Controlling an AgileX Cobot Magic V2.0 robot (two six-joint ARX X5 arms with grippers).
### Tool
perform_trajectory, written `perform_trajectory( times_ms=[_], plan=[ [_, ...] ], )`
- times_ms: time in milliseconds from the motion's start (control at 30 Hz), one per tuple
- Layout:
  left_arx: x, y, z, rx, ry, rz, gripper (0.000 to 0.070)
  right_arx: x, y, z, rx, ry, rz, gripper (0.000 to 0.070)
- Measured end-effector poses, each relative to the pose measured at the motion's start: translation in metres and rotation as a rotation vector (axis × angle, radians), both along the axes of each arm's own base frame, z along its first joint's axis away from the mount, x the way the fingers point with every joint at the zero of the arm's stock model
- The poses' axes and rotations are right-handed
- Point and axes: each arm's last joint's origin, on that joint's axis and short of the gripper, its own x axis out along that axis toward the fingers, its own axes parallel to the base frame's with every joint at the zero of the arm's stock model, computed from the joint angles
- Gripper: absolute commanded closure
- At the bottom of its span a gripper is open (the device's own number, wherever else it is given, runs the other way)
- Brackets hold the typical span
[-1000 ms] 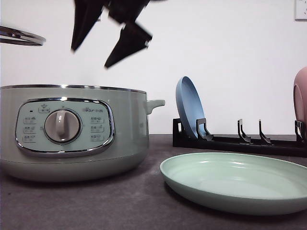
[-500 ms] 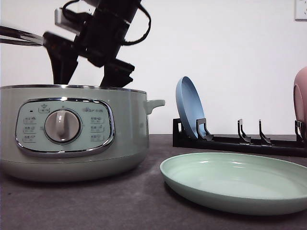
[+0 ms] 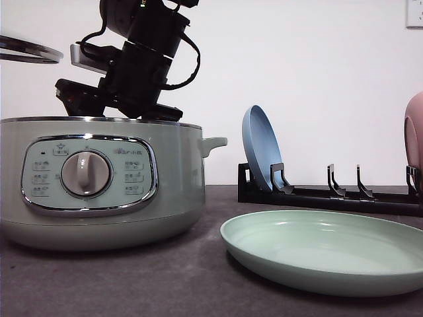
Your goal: Transfer potato from steamer to green plate
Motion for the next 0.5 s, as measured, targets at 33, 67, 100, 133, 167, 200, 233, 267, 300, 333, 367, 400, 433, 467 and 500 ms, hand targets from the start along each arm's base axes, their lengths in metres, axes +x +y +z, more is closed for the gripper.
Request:
perform_trajectory(
  times_ms=[33,67,100,133,167,200,233,267,300,333,367,400,433,467,500],
  plan=[
    [0.0000,0.0000,0.0000,0.000,0.000,0.000,0.0699,0.0002,0.0003,0.0002,0.003,-0.003,0.000,0.0158],
    [0.0000,0.0000,0.0000,0.000,0.000,0.000,0.0699,0.0004,0.0004,0.0004,0.005,-0.005,0.000,0.0158],
    [0.0000,0.0000,0.0000,0.000,0.000,0.000,0.0699,0.0004,0.0004,0.0004,0.005,-0.005,0.000,0.0158],
    [0.0000,0.0000,0.0000,0.000,0.000,0.001,0.0699,0.0004,0.0002,0.0002,0.004,-0.003,-0.001,0.0158],
    [0.0000,0.0000,0.0000,0.000,0.000,0.000,0.0699,0.0003,0.0001,0.0002,0.003,-0.002,-0.001,0.0158],
    [0.0000,0.0000,0.0000,0.000,0.000,0.000,0.0699,0.0003,0.0000,0.0001,0.002,-0.002,-0.001,0.0158],
    [0.0000,0.0000,0.0000,0.000,0.000,0.000,0.0699,0.0003,0.0000,0.0001,0.002,-0.002,-0.001,0.0158],
    [0.0000,0.0000,0.0000,0.000,0.000,0.000,0.0700,0.0003,0.0001,-0.0002,0.001,-0.001,-0.001,0.0158],
    [0.0000,0.0000,0.0000,0.000,0.000,0.000,0.0700,0.0004,0.0001,-0.0005,0.001,0.000,-0.001,0.0158],
    [0.0000,0.0000,0.0000,0.000,0.000,0.000,0.0700,0.0004,0.0002,-0.0008,0.000,0.001,-0.001,0.0158],
    [0.0000,0.0000,0.0000,0.000,0.000,0.000,0.0700,0.0006,0.0004,-0.0021,-0.003,0.003,-0.001,0.0158],
    [0.0000,0.0000,0.0000,0.000,0.000,0.000,0.0700,0.0009,0.0007,-0.0036,-0.006,0.005,-0.001,0.0158],
    [0.0000,0.0000,0.0000,0.000,0.000,0.001,0.0700,0.0012,0.0011,-0.0053,-0.008,0.008,-0.001,0.0158],
    [0.0000,0.0000,0.0000,0.000,0.000,0.000,0.0700,0.0016,0.0015,-0.0074,-0.012,0.011,-0.001,0.0158],
    [0.0000,0.0000,0.0000,0.000,0.000,0.000,0.0700,0.0019,0.0019,-0.0095,-0.016,0.015,-0.001,0.0159]
  ],
)
